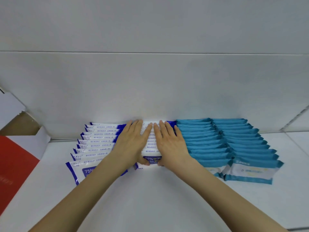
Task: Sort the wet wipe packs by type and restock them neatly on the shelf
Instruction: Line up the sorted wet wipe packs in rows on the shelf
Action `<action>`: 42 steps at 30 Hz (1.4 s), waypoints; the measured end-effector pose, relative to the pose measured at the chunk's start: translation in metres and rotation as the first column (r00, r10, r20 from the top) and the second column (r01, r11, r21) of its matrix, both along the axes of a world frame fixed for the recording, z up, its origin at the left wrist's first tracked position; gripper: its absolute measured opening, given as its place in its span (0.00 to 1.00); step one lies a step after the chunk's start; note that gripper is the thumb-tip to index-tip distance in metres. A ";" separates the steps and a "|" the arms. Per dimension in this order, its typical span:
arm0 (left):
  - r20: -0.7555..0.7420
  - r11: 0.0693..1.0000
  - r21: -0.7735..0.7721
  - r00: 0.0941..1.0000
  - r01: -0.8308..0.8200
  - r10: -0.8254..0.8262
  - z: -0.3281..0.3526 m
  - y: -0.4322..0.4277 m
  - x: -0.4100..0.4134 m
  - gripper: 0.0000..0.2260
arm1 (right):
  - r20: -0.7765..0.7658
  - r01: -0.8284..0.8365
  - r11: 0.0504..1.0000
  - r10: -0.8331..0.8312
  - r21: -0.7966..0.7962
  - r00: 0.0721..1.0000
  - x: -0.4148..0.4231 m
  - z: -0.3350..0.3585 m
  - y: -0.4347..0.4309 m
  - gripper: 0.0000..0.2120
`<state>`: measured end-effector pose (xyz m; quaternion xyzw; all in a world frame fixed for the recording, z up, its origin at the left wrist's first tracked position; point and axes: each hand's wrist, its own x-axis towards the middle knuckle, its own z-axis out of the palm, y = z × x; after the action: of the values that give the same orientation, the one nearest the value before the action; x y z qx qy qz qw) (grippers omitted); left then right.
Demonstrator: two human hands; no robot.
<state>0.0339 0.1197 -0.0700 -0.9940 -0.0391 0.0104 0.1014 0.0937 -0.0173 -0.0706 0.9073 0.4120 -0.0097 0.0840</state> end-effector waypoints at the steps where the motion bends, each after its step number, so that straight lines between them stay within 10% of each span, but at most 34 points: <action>1: 0.028 1.000 -0.023 1.000 0.012 -0.011 0.001 0.001 0.000 0.61 | -0.004 0.003 1.000 -0.003 -0.021 1.000 0.000 0.002 0.001 0.56; 10: 0.046 0.970 -0.223 0.993 -0.097 0.109 0.019 0.007 -0.039 0.56 | -0.037 0.008 0.999 -0.009 -0.047 0.999 -0.006 0.010 -0.004 0.61; 23: 0.042 0.589 -0.728 0.834 -0.352 0.550 -0.019 0.086 -0.162 0.57 | -0.146 -0.246 0.899 0.315 0.362 0.938 -0.066 0.025 0.018 0.51; 42: -0.125 0.310 -0.925 0.944 -0.222 0.305 -0.054 0.119 -0.097 0.50 | -0.096 -0.224 0.971 0.232 0.083 0.968 -0.056 -0.003 0.103 0.53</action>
<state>-0.0627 0.2384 -0.1238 -0.8548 -0.1915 0.0105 -0.4823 0.0376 0.0855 -0.0735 0.8545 0.5174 -0.0332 0.0304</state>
